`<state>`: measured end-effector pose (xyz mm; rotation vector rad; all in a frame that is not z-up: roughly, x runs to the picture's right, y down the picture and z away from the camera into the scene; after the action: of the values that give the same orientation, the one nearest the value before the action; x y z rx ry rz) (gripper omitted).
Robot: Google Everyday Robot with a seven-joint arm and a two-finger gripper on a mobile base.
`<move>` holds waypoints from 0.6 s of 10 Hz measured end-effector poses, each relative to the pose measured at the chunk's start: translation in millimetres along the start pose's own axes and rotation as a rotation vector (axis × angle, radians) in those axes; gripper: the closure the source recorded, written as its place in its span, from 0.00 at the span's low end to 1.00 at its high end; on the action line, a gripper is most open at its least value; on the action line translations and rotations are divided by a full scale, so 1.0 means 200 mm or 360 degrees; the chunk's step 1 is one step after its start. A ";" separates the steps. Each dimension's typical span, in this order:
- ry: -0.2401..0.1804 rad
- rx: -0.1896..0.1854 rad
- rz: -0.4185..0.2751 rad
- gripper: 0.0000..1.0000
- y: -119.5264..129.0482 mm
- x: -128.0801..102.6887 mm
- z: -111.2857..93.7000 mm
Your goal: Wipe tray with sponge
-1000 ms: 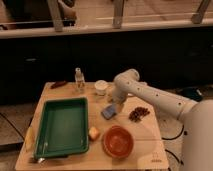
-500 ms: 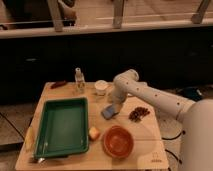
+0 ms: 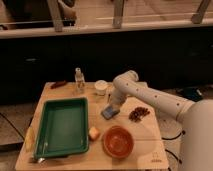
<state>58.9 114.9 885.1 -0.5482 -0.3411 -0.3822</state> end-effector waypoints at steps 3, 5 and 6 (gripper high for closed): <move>-0.0016 -0.0002 -0.0030 0.36 -0.01 -0.01 -0.02; -0.0032 -0.0032 -0.0066 0.22 -0.03 -0.03 -0.03; -0.0043 -0.0064 -0.0087 0.20 -0.03 -0.04 -0.01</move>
<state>50.1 110.9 882.4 -0.5845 -0.3759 -0.4352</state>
